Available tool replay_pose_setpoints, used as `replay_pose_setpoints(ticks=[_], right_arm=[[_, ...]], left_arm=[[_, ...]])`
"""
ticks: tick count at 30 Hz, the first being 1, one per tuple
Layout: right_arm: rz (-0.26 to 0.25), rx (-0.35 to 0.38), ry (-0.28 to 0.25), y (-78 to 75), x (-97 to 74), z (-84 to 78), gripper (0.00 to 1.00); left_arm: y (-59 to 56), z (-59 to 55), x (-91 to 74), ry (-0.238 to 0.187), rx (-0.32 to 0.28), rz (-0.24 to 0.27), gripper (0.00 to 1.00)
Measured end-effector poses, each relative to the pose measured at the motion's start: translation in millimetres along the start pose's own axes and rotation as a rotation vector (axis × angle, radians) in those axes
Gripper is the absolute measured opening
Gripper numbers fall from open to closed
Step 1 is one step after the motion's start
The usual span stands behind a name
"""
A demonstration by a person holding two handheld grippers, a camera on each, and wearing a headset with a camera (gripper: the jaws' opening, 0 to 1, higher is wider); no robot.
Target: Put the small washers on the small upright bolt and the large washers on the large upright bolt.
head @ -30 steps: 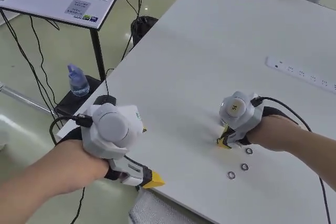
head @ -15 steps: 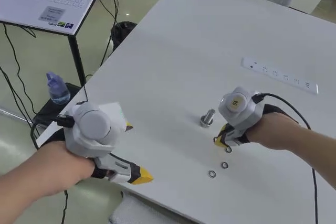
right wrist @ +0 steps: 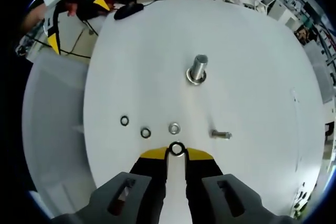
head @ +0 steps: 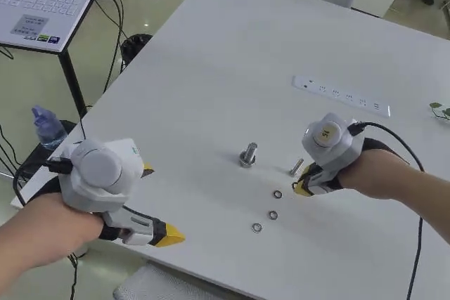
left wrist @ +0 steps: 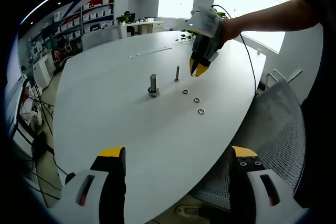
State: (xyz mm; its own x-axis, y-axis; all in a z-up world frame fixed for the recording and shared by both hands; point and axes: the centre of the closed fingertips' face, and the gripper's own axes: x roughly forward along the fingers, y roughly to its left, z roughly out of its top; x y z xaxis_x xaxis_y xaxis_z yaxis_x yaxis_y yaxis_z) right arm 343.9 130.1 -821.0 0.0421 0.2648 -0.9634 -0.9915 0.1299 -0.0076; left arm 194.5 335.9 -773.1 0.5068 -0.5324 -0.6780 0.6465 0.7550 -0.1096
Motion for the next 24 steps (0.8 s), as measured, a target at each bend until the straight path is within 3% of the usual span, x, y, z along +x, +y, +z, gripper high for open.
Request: replay_pose_setpoints(ticks=[4, 11, 14, 24], right_arm=[[-0.009, 0.028, 0.001, -10.6, -4.4, -9.8, 0.13], [-0.027, 0.051, -0.004, -26.8, -8.2, -14.3, 0.13], [-0.039, 0.060, -0.013, -35.8, -9.6, -11.6, 0.13], [-0.053, 0.059, -0.041, -58.2, -15.0, 9.2, 0.13]], left_arm=[[-4.4, -0.7, 1.0, 0.001, -0.003, 0.003, 0.81], [-0.2, 0.3, 1.3, 0.003, 0.014, 0.021, 0.80], [2.5, 6.3, 1.1, -0.026, 0.006, 0.033, 0.81], [10.8, 3.0, 6.4, -0.014, -0.004, 0.035, 0.89]])
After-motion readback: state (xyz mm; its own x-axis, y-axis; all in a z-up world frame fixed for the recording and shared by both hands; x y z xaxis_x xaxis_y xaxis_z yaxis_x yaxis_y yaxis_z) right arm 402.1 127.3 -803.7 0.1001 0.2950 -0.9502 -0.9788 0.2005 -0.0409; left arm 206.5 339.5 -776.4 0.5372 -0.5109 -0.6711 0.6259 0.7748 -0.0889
